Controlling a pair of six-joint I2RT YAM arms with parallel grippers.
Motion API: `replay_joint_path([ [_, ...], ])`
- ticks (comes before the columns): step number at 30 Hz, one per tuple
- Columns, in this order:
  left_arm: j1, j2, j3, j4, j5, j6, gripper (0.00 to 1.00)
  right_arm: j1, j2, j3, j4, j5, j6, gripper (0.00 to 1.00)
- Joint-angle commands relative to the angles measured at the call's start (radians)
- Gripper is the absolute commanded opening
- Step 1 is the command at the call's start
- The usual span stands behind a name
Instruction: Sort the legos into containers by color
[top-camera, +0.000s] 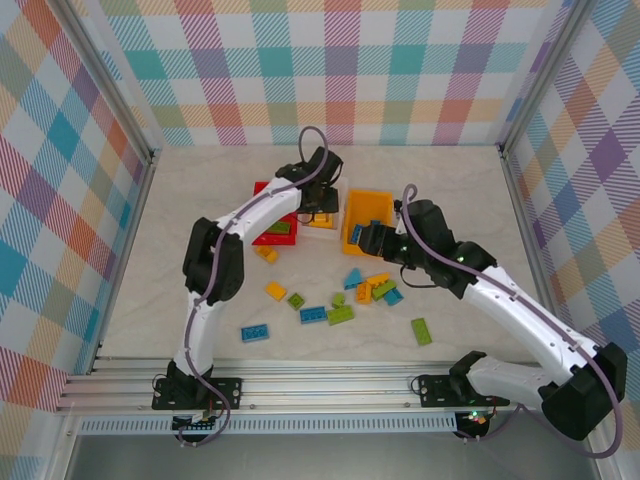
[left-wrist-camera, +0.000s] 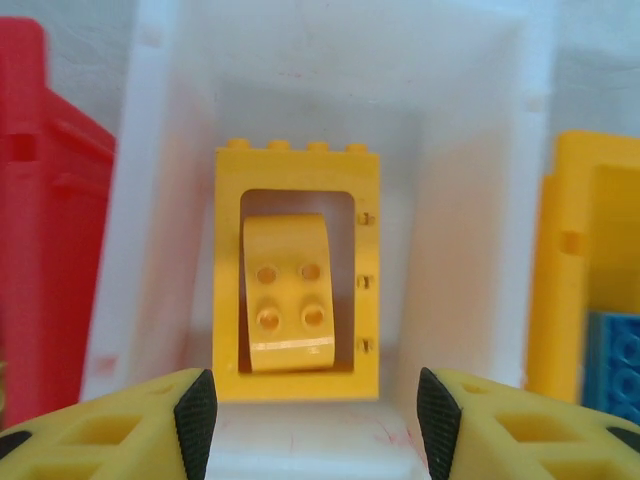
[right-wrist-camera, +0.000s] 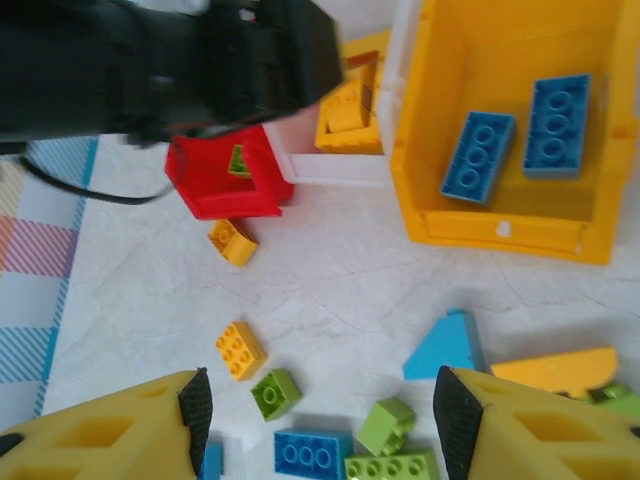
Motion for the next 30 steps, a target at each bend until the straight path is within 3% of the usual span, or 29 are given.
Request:
replay_joint_path([
  [1, -0.031, -0.189, -0.082, 0.036, 0.000, -0.017, 0.57, -0.007, -0.049, 0.003, -0.193, 0.109, 0.056, 0.60],
  [4, -0.081, -0.338, -0.254, 0.114, 0.030, -0.036, 0.58, -0.007, -0.064, -0.003, -0.417, 0.186, 0.132, 0.60],
  [9, -0.267, -0.590, -0.597, 0.290, 0.044, -0.103, 0.59, -0.007, -0.101, -0.195, -0.564, 0.136, 0.204, 0.63],
  [14, -0.480, -0.755, -0.862, 0.459, -0.028, -0.223, 0.59, -0.007, -0.105, -0.344, -0.525, 0.092, 0.223, 0.69],
  [19, -0.644, -0.813, -0.959, 0.517, -0.137, -0.290, 0.60, -0.006, -0.042, -0.389, -0.456, 0.091, 0.214, 0.72],
  [24, -0.710, -0.833, -1.019, 0.489, -0.198, -0.362, 0.60, -0.007, -0.006, -0.402, -0.400, 0.089, 0.192, 0.73],
  [30, -0.716, -0.900, -1.057, 0.406, -0.275, -0.400, 0.62, -0.007, -0.091, -0.367, -0.345, 0.071, 0.110, 0.75],
])
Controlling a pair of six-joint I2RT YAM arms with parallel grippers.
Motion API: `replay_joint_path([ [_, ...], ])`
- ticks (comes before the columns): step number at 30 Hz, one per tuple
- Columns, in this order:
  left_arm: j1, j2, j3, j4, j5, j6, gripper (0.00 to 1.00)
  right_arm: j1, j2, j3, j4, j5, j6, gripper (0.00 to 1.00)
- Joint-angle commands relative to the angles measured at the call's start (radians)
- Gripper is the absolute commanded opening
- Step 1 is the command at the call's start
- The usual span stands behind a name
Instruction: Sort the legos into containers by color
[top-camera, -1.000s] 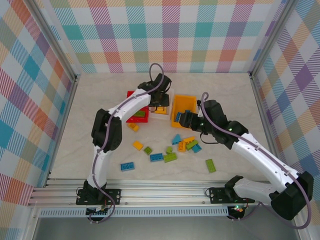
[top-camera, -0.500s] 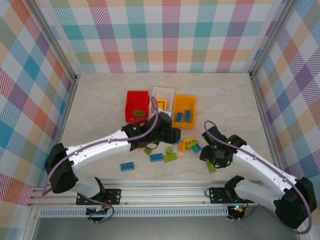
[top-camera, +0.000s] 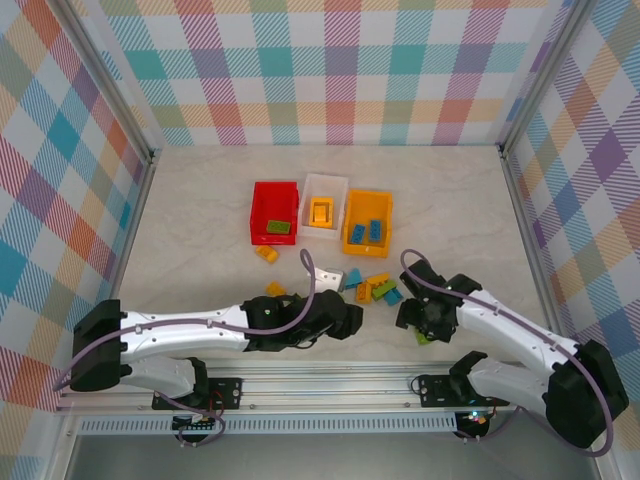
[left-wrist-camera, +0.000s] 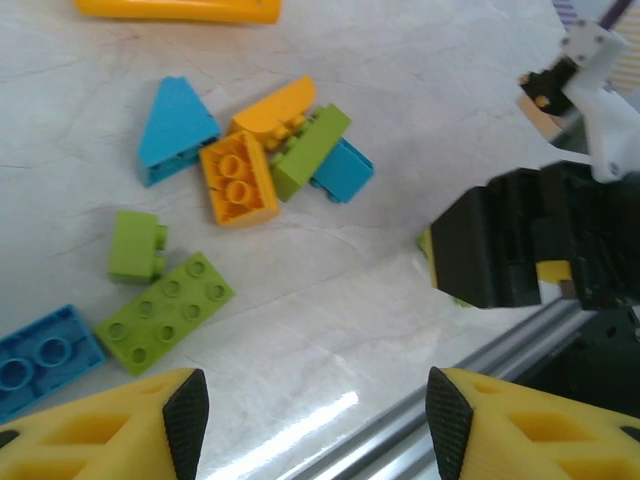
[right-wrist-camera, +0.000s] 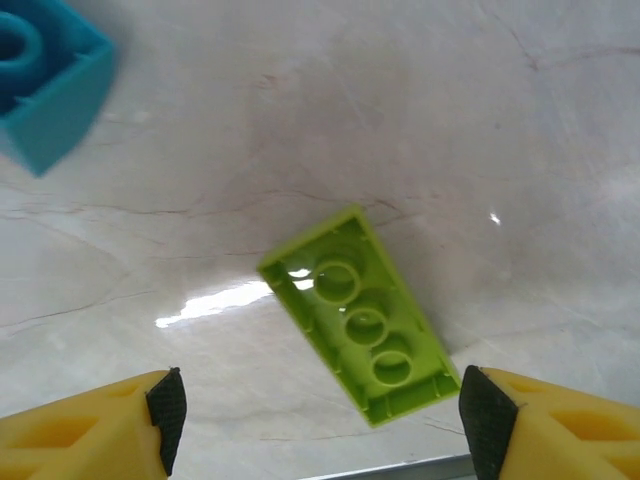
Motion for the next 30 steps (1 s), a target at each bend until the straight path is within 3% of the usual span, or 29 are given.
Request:
replay_joint_path([
  [1, -0.008, -0.063, -0.030, -0.041, -0.094, -0.047, 0.62, -0.006, -0.044, 0.039, 0.068, -0.029, -0.089, 0.75],
  [10, -0.007, -0.086, -0.044, -0.053, -0.120, -0.056, 0.62, -0.007, 0.185, 0.160, 0.190, -0.047, -0.347, 0.75],
  [12, -0.007, -0.088, -0.045, -0.053, -0.122, -0.057, 0.62, -0.007, 0.252, 0.193, 0.198, -0.052, -0.397, 0.70],
  [15, -0.007, -0.090, -0.044, -0.056, -0.127, -0.056, 0.62, -0.007, 0.352, 0.239, 0.184, -0.043, -0.427, 0.61],
  [26, -0.007, -0.103, -0.046, -0.060, -0.130, -0.060, 0.62, -0.034, 0.517, 0.295, 0.172, 0.013, -0.454, 0.64],
  [30, -0.008, -0.098, -0.049, -0.050, -0.126, -0.061, 0.62, -0.050, 0.548, 0.298, 0.191, -0.010, -0.467, 0.61],
])
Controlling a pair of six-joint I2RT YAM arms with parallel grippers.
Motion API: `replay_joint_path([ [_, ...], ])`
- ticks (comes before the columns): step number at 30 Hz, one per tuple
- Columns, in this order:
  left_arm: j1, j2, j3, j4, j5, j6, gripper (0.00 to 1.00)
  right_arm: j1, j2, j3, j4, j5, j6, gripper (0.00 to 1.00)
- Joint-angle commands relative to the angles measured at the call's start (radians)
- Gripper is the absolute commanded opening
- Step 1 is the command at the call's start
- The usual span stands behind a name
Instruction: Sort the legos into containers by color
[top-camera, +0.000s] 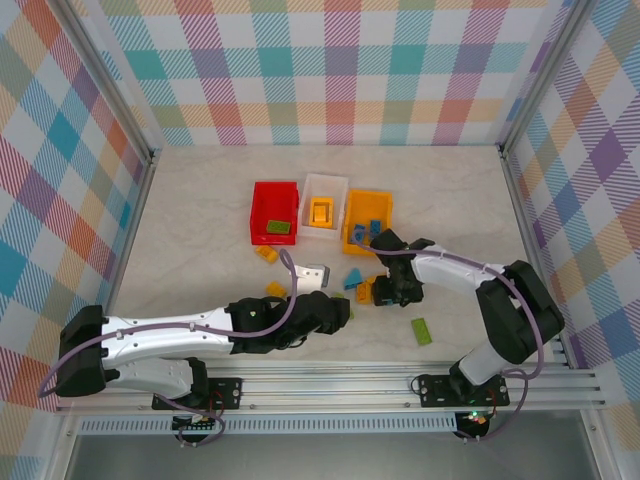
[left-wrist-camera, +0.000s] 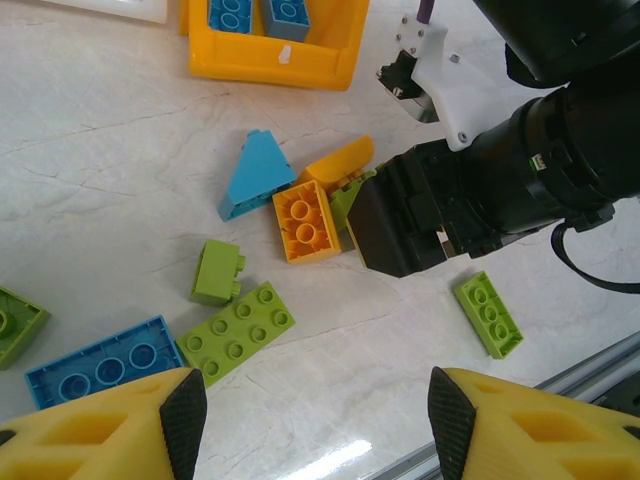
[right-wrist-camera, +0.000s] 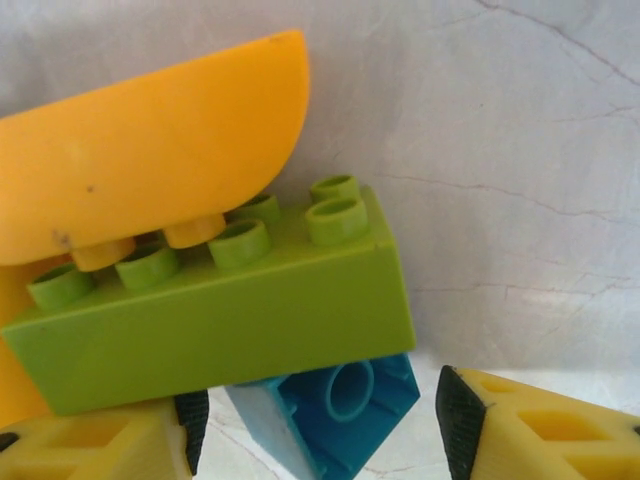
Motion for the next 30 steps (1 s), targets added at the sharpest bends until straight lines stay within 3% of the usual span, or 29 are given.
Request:
replay_joint_path([
  [1, -0.008, -0.014, -0.014, -0.011, -0.018, -0.006, 0.62, -0.012, 0.029, 0.028, 0.006, -0.005, -0.023, 0.59],
  [8, -0.008, -0.017, -0.018, -0.010, -0.018, -0.009, 0.62, -0.022, 0.087, 0.053, 0.014, -0.020, -0.019, 0.56],
  [13, -0.008, -0.023, -0.018, -0.017, -0.022, -0.010, 0.62, -0.024, 0.087, 0.051, 0.012, -0.028, -0.007, 0.44],
  [23, -0.008, -0.030, -0.009, -0.012, -0.036, -0.006, 0.62, -0.024, -0.181, -0.021, -0.104, -0.032, 0.058, 0.39],
  [27, -0.008, -0.034, 0.020, -0.022, -0.058, 0.012, 0.62, -0.024, -0.263, 0.044, -0.153, -0.035, 0.072, 0.38],
  [30, -0.007, -0.029, 0.054, -0.024, -0.077, 0.039, 0.62, -0.025, -0.180, 0.187, -0.153, -0.023, 0.056, 0.38],
])
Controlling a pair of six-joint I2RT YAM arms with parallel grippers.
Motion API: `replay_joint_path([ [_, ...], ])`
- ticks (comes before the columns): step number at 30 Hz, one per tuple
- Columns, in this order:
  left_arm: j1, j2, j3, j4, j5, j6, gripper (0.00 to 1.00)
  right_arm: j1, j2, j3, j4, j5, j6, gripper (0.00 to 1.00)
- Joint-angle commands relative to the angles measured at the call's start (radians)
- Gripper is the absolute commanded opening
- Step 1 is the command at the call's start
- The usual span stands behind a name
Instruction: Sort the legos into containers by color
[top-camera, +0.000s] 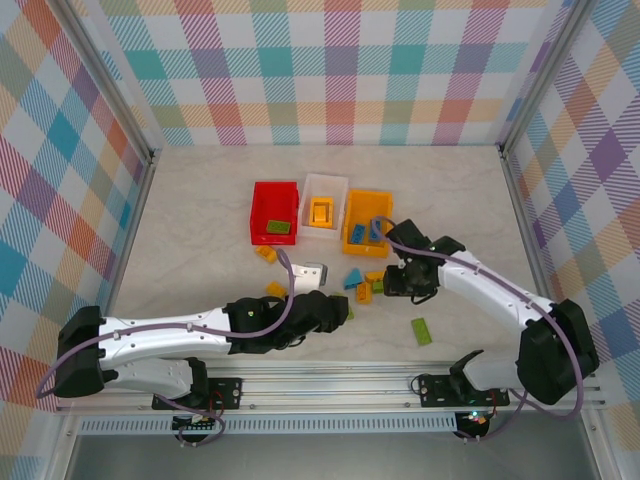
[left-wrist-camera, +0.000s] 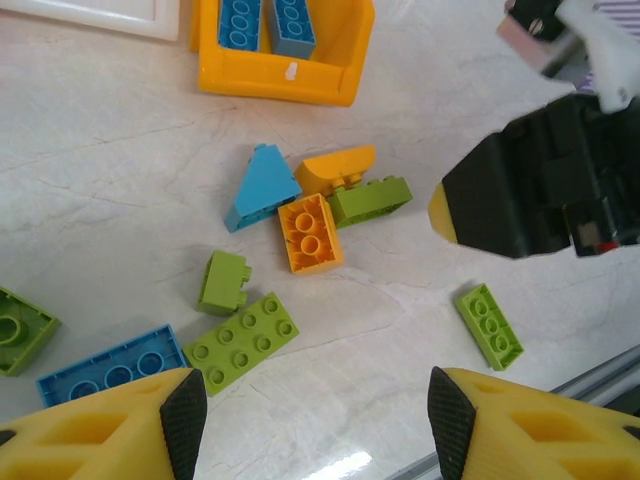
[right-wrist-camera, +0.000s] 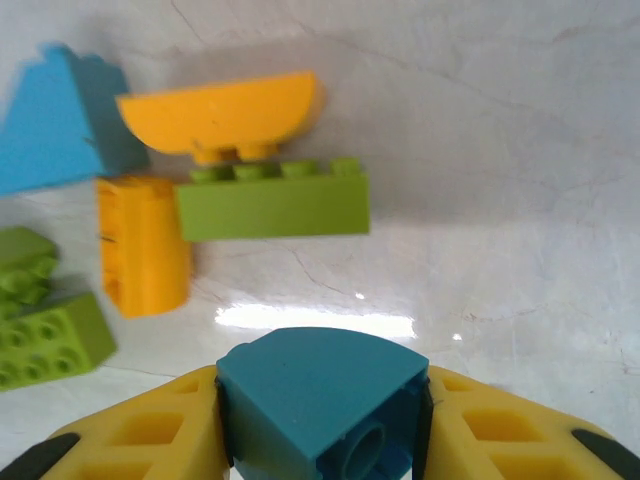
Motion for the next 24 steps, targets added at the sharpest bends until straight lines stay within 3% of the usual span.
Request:
replay_joint_path([
  [1, -0.007, -0.012, 0.065, -0.023, -0.055, 0.047, 0.62, -0.006, 0.110, 0.180, -0.014, 0.006, 0.003, 0.38],
  [8, 0.000, 0.041, 0.188, -0.036, -0.099, 0.134, 0.62, -0.075, 0.462, 0.601, 0.013, 0.042, 0.025, 0.37],
  [16, 0.023, 0.080, 0.237, -0.038, -0.071, 0.168, 0.62, -0.140, 0.772, 0.979, -0.062, 0.018, 0.008, 0.39],
  [19, 0.025, 0.075, 0.230, -0.038, -0.071, 0.166, 0.62, -0.149, 0.841, 1.049, -0.094, 0.020, 0.015, 0.43],
  [24, 0.033, 0.069, 0.224, -0.044, -0.054, 0.168, 0.62, -0.151, 0.848, 1.051, -0.076, -0.001, 0.009, 0.59],
])
